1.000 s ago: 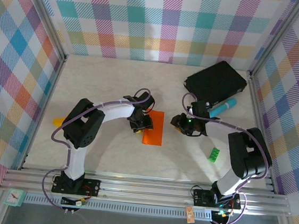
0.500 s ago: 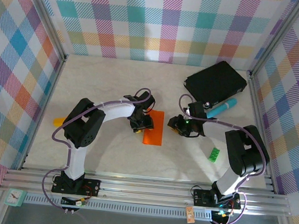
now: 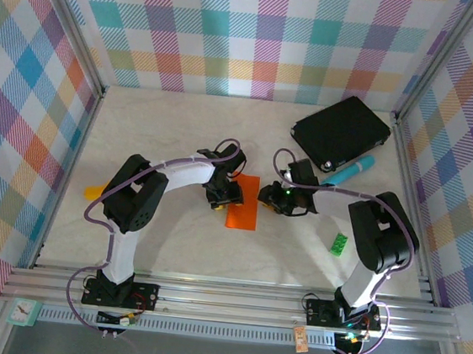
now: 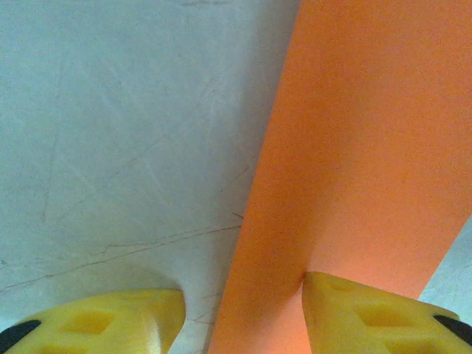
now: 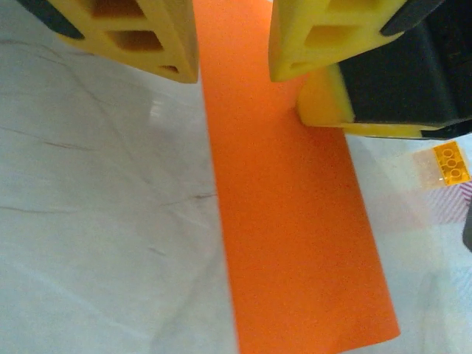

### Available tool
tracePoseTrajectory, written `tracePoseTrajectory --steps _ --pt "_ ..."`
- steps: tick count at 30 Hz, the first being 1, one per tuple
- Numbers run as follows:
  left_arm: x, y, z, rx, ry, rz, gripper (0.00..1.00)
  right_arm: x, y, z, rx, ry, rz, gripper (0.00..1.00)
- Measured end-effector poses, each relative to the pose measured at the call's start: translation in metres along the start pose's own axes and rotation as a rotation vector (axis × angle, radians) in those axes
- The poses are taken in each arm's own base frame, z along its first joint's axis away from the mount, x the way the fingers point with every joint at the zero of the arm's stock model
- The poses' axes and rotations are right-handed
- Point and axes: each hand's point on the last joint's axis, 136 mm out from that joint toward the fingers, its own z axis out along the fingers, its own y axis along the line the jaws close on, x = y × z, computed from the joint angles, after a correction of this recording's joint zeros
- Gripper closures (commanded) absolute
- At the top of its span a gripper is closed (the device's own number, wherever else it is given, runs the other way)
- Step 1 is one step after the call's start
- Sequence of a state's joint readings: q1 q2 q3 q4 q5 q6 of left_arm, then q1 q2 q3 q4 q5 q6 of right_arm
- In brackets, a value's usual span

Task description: Fold a paper plane with a square sheet of paper (pick it up from the middle)

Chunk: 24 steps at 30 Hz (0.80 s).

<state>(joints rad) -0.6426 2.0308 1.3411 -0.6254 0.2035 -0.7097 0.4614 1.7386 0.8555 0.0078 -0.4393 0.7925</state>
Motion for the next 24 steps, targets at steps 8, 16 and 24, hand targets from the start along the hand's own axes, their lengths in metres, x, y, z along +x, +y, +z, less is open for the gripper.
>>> tracePoseTrajectory --steps 8,16,24 --pt "0.0 0.0 0.0 -0.001 0.001 -0.001 0.49 -0.001 0.016 0.016 -0.027 0.039 -0.028 0.83" --pt "0.0 0.0 0.0 -0.002 0.001 -0.001 0.49 0.005 0.009 0.031 -0.018 0.092 -0.017 0.9" --pt "0.0 0.001 0.001 -0.003 0.0 -0.005 0.49 0.01 0.0 0.035 0.017 0.127 -0.012 0.94"
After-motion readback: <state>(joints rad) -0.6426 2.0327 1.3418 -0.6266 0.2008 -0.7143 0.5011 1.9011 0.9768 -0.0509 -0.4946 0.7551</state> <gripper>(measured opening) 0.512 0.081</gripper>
